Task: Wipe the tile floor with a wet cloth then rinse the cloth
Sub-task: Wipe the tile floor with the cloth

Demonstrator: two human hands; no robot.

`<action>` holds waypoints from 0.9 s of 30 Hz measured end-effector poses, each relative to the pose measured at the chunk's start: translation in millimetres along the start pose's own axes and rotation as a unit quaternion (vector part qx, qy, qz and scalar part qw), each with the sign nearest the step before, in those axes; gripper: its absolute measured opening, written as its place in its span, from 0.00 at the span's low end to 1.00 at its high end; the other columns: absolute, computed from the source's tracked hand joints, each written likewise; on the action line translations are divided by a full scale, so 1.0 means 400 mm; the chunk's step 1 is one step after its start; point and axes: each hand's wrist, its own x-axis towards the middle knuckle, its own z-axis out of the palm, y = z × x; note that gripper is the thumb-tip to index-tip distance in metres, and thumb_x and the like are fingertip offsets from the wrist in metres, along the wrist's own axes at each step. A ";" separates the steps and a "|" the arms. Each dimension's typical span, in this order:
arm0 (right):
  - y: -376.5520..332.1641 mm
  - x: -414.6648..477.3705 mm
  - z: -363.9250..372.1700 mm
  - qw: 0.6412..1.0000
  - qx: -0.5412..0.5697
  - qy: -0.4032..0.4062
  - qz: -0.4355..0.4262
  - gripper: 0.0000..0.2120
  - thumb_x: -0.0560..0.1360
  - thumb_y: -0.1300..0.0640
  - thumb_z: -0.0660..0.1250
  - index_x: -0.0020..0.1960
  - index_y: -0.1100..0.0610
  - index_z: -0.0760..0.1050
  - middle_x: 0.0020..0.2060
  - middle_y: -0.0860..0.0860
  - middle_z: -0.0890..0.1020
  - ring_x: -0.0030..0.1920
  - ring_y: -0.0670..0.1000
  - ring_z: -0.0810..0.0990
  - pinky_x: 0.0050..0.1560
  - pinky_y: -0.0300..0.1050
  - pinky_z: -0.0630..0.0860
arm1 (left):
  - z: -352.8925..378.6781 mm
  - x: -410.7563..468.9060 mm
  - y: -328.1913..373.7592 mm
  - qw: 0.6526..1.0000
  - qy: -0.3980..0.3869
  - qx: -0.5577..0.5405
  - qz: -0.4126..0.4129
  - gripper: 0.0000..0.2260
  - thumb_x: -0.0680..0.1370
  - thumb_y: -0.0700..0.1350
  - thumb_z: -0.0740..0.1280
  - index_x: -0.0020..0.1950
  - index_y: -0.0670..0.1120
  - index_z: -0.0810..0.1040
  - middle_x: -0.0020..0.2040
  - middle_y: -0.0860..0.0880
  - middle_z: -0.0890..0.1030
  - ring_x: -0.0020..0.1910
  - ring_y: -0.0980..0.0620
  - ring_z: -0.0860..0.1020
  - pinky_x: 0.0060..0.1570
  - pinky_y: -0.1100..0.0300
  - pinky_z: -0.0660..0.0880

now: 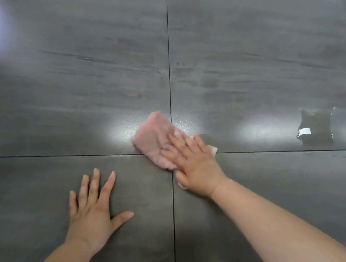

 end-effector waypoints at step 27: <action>-0.067 -0.139 0.027 0.977 0.044 0.037 0.207 0.24 0.68 0.48 0.56 0.63 0.53 0.66 0.63 0.61 0.75 0.60 0.63 0.67 0.64 0.62 0.56 | -0.022 0.003 0.002 0.998 0.037 0.047 0.037 0.52 0.57 0.79 0.42 0.71 0.48 0.61 0.74 0.42 0.57 0.73 0.41 0.55 0.69 0.39 0.54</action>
